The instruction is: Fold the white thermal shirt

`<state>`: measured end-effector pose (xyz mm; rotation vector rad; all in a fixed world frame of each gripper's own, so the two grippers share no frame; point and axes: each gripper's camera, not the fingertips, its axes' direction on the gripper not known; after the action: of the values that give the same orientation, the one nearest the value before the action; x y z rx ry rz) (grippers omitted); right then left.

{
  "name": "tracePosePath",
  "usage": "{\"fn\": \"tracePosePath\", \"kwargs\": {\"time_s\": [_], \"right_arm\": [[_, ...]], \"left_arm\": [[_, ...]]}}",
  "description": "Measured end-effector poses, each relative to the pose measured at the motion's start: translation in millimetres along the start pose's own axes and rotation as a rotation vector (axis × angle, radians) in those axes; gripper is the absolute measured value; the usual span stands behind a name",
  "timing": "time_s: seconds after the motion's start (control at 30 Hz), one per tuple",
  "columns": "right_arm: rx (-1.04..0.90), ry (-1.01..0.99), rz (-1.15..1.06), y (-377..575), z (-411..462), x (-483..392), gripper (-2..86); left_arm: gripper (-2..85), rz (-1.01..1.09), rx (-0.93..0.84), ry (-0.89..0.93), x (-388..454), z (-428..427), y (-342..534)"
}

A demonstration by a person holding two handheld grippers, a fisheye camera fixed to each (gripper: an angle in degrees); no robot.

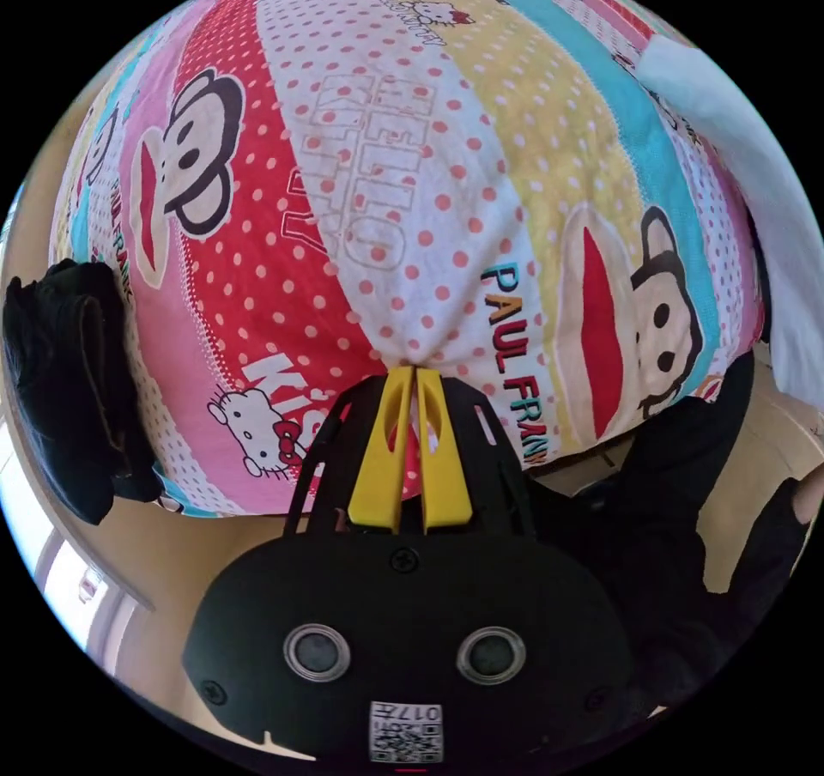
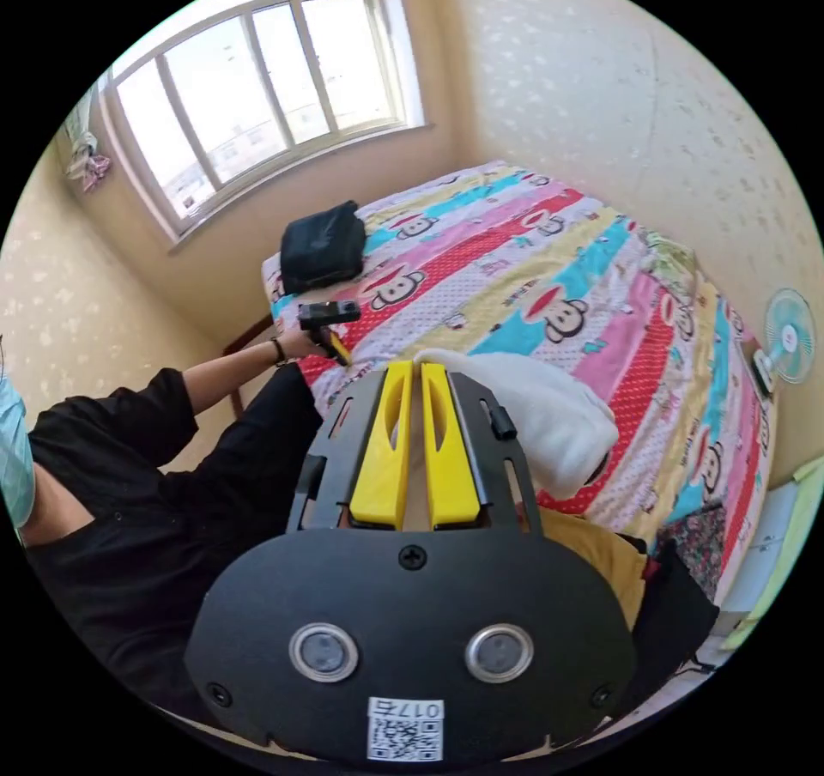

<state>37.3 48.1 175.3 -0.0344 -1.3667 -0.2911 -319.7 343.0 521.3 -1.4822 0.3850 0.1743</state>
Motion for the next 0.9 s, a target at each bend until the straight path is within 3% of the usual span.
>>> {"fn": "tracePosePath", "kwargs": {"time_s": [0.1,0.2,0.3,0.37,0.43,0.53,0.6,0.67,0.73,0.9], "right_arm": [[-0.096,-0.224,-0.025,5.1,90.1,-3.7,1.0],[-0.099,-0.358,0.085,32.2,142.9,18.0,0.9],[-0.074,-0.339,0.272,67.5,162.8,61.3,1.4],[-0.007,-0.317,0.371,88.7,158.6,90.0,2.2],[0.095,-0.282,0.403,94.6,144.9,103.3,3.7],[0.206,-0.145,0.437,81.6,125.7,117.4,9.8],[0.216,-0.099,0.399,60.6,128.7,124.3,13.0],[0.061,-0.250,0.299,24.0,162.7,127.9,13.8],[-0.006,-0.473,0.152,6.3,193.0,109.3,8.4],[-0.058,-0.482,0.119,2.4,256.6,50.7,2.9]], "left_arm": [[-0.9,-0.019,0.088,-0.069,7.9,-13.6,26.5],[-0.8,-0.090,0.230,0.017,-13.1,-28.3,66.2],[-0.5,-0.194,0.329,0.256,-49.9,-42.7,111.4],[-0.4,-0.171,0.388,0.450,-62.6,-58.9,136.8],[-0.3,-0.102,0.574,0.744,-71.4,-93.6,174.7],[0.1,-0.019,0.714,0.936,-73.6,-132.1,210.9],[0.8,-0.040,0.734,0.920,-73.6,-149.2,227.6],[2.6,-0.072,0.752,0.888,-74.1,-161.4,242.9],[6.4,-0.114,0.768,0.892,-80.0,-170.8,264.4],[11.9,-0.178,0.823,0.915,-90.2,-194.7,305.2]]}}
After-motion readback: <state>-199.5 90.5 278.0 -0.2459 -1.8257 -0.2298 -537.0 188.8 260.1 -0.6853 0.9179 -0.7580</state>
